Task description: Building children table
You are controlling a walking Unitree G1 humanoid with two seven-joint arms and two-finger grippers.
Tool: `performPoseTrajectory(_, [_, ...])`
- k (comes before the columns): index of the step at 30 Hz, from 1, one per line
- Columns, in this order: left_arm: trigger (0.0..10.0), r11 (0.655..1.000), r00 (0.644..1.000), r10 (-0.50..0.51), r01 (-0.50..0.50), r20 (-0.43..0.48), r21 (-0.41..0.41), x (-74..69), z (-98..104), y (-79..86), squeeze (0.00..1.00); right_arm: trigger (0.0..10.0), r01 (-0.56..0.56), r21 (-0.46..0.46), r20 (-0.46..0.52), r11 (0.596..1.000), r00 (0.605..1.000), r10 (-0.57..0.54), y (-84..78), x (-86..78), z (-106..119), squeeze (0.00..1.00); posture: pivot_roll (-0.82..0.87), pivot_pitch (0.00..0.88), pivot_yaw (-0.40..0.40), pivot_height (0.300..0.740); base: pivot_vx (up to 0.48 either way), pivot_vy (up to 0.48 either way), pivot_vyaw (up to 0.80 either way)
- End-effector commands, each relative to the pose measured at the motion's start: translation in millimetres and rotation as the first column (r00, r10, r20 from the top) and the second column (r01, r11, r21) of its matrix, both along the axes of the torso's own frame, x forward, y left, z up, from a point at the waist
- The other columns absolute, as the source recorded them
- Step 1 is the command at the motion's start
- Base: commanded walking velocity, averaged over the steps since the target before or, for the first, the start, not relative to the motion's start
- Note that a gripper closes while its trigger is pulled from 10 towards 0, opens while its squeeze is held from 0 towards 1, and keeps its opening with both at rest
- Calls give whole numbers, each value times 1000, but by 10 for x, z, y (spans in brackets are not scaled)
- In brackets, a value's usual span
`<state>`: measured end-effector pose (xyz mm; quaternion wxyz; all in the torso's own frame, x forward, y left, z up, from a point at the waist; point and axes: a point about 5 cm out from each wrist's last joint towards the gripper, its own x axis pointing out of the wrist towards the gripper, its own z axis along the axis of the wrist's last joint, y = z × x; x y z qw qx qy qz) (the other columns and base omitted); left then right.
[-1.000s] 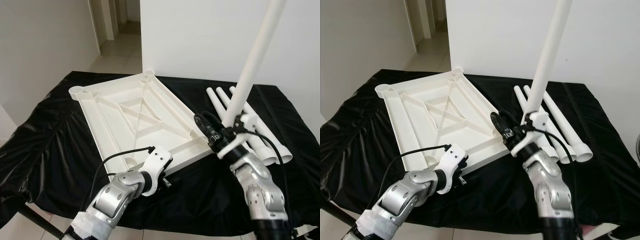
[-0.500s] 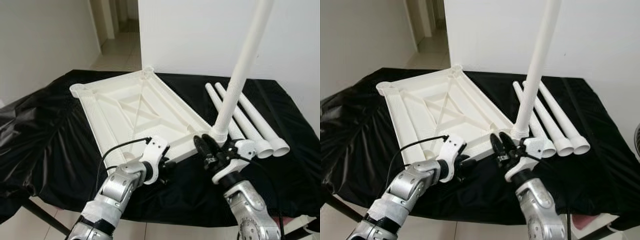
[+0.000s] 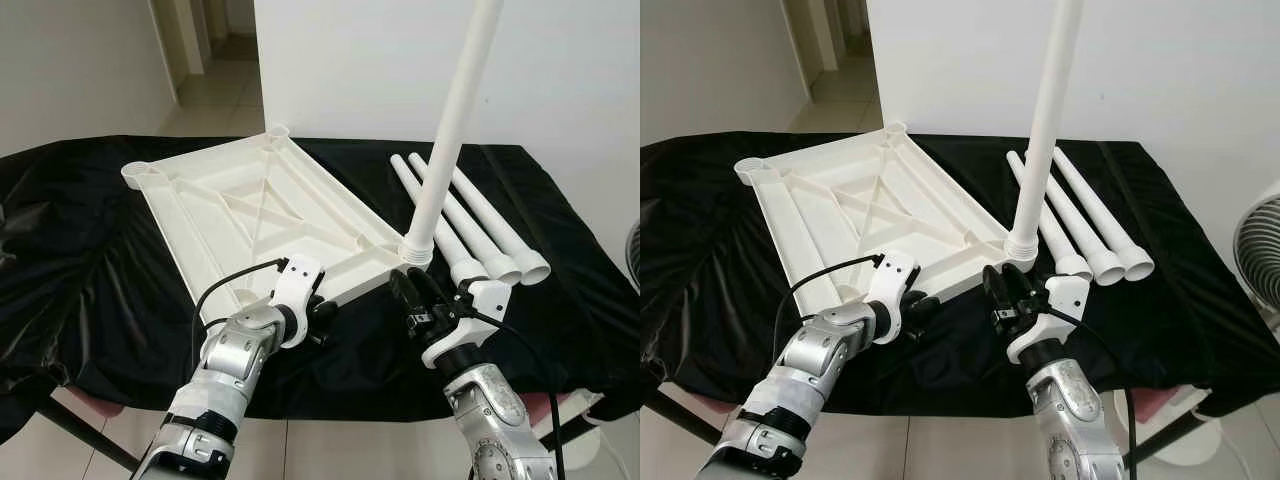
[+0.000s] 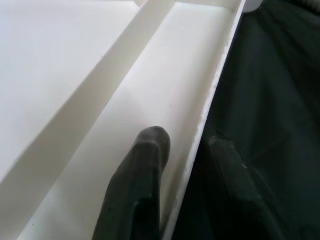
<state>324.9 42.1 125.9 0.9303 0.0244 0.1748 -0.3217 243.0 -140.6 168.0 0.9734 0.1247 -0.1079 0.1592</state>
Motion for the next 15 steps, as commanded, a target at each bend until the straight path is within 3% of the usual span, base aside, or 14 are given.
performPoseTrajectory(1, [10000, 987, 975, 162, -161, 150, -16, 62, 252, -1, 0, 10000, 0, -14, -2, 1000, 1000, 0, 16, -14, 7, 0, -75, 50, 66, 740, 0, 0, 0])
performPoseTrajectory(2, [10000, 996, 983, 88, -84, 158, -34, 19, 273, -82, 0, 10000, 0, -16, -4, 1000, 1000, 0, 21, -15, 5, 0, -71, 50, 66, 740, 0, 0, 0])
performPoseTrajectory(3, [10000, 996, 983, 88, -84, 158, -34, 19, 273, -82, 0, 10000, 0, -16, -4, 1000, 1000, 0, 21, -15, 5, 0, -71, 50, 66, 740, 0, 0, 0])
performPoseTrajectory(5, [10000, 992, 980, -99, 110, 171, -60, -127, 324, -216, 0, 10000, -3, -19, -11, 1000, 1000, 3, 36, -16, -11, 0, -70, 50, 67, 740, 0, 0, 0])
performPoseTrajectory(8, [10000, 984, 973, -155, 168, 169, -63, -181, 339, -223, 0, 10000, -4, -20, -16, 1000, 1000, 4, 50, -22, -25, 0, -66, 52, 73, 740, 0, 0, 0])
performPoseTrajectory(15, [10000, 986, 975, -137, 151, 176, -69, -171, 378, -158, 0, 10000, 1, -18, -23, 1000, 1000, -1, 58, -32, -46, 0, -65, 52, 78, 740, 0, 0, 0])
